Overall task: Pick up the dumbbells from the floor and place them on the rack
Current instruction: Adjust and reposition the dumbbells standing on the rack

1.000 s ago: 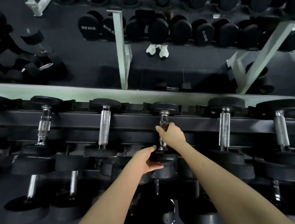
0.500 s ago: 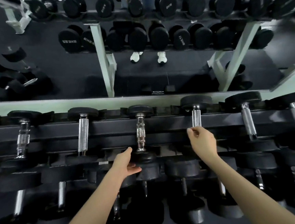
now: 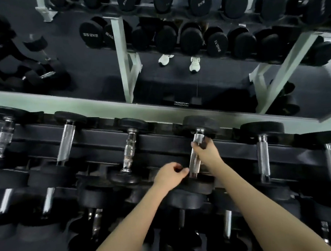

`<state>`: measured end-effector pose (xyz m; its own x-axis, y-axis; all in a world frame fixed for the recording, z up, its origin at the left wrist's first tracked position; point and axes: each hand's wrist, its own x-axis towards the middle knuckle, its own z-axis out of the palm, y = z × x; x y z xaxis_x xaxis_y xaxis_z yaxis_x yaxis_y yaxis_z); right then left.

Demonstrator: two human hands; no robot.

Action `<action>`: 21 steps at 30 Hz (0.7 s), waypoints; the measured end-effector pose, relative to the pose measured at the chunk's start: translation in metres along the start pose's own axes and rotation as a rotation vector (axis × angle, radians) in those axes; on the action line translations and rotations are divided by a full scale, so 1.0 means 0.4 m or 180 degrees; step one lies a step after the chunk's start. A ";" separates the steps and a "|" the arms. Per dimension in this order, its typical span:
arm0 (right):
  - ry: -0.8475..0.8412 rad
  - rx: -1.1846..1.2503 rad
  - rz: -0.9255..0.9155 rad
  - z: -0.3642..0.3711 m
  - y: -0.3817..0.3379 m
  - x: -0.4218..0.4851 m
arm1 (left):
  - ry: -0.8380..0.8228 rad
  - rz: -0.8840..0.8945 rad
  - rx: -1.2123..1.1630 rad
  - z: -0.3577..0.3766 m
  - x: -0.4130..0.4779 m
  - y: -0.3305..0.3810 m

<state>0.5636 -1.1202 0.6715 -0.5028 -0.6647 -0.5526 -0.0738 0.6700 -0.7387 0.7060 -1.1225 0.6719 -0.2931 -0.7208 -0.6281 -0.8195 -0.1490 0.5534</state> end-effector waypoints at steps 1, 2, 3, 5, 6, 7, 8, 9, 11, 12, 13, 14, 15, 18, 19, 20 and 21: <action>-0.0065 0.0098 -0.0064 -0.003 -0.001 0.007 | -0.0104 -0.0087 0.0073 0.022 0.012 0.012; -0.0133 0.0129 -0.0102 -0.007 -0.005 0.010 | -0.0154 -0.0148 0.0104 0.039 0.021 0.016; -0.0191 0.0128 -0.0138 -0.009 -0.005 0.015 | -0.0207 -0.0231 0.0058 0.050 0.026 0.017; -0.0253 0.0048 -0.0194 -0.009 -0.002 0.023 | -0.0228 -0.0338 -0.0149 0.060 0.027 0.012; -0.0263 0.0027 -0.0210 -0.007 0.001 0.026 | -0.0188 -0.0359 -0.0277 0.064 0.027 0.007; -0.0254 0.0047 -0.0207 -0.004 0.008 0.031 | -0.0148 -0.0370 -0.0375 0.065 0.024 0.006; -0.0246 0.0059 -0.0198 -0.001 0.011 0.035 | -0.0092 -0.0365 -0.0421 0.065 0.024 0.005; -0.0243 0.0079 -0.0188 0.002 0.014 0.040 | -0.0045 -0.0375 -0.0443 0.065 0.022 0.006; -0.0248 0.0105 -0.0150 0.005 0.019 0.049 | 0.0005 -0.0370 -0.0454 0.066 0.022 0.008; -0.0248 0.0115 -0.0134 0.005 0.020 0.052 | 0.0016 -0.0366 -0.0468 0.067 0.023 0.007; -0.0254 0.0124 -0.0124 0.007 0.024 0.055 | 0.0014 -0.0377 -0.0492 0.069 0.023 0.005; -0.0264 0.0103 -0.0123 0.007 0.028 0.055 | 0.0008 -0.0380 -0.0528 0.073 0.021 0.002; -0.0272 0.0085 -0.0126 0.010 0.034 0.055 | 0.0001 -0.0385 -0.0573 0.078 0.020 -0.002; -0.0274 0.0013 -0.0184 0.019 0.046 0.049 | -0.0021 -0.0395 -0.0701 0.092 0.012 -0.016; -0.0272 -0.0011 -0.0211 0.023 0.048 0.049 | -0.0016 -0.0398 -0.0727 0.092 0.009 -0.018; -0.0267 -0.0055 -0.0225 0.027 0.047 0.049 | -0.0006 -0.0402 -0.0748 0.090 0.006 -0.020; -0.0263 -0.0083 -0.0244 0.030 0.047 0.051 | 0.0003 -0.0406 -0.0778 0.087 0.006 -0.022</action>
<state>0.5624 -1.1249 0.6417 -0.4222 -0.7387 -0.5255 -0.1323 0.6237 -0.7704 0.6951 -1.0992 0.6466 -0.1946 -0.6864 -0.7007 -0.7066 -0.3974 0.5855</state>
